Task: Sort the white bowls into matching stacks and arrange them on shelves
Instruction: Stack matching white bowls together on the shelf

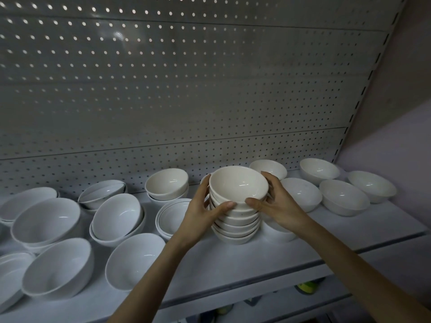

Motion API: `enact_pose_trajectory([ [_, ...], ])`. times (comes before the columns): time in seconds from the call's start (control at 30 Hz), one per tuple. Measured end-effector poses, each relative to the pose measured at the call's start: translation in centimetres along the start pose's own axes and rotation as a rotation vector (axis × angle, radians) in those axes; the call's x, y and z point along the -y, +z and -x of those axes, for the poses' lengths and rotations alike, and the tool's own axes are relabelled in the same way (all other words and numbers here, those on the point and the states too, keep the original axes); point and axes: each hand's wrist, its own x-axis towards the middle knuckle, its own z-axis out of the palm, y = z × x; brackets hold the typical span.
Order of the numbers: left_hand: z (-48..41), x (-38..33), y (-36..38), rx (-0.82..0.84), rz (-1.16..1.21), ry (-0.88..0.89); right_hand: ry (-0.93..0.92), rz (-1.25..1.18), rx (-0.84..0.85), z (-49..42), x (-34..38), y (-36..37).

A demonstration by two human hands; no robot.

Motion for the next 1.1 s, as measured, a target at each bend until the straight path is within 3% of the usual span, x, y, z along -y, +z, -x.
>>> enact_pose_trajectory([
  [0.3, -0.2, -0.1, -0.3, 0.023, 0.061, -0.019, -0.032, -0.08, 0.006, 0.3, 0.5, -0.6],
  [0.53, 0.8, 0.1, 0.2, -0.026, 0.066, -0.019, -0.01, 0.008, -0.054, 1.2, -2.4, -1.8],
  [0.67, 2.0, 1.0, 1.5, -0.041, 0.051, 0.048, 0.007, 0.233, -0.226, 2.8, -3.9, -2.7],
  [0.83, 2.1, 1.1, 2.0, -0.026, -0.044, 0.114, 0.031, 0.525, -0.225, 5.5, -5.1, -3.0],
  [1.1, 2.2, 1.7, 2.4, -0.031, -0.075, 0.166, 0.1, 0.653, -0.279, 7.1, -6.2, -2.5],
])
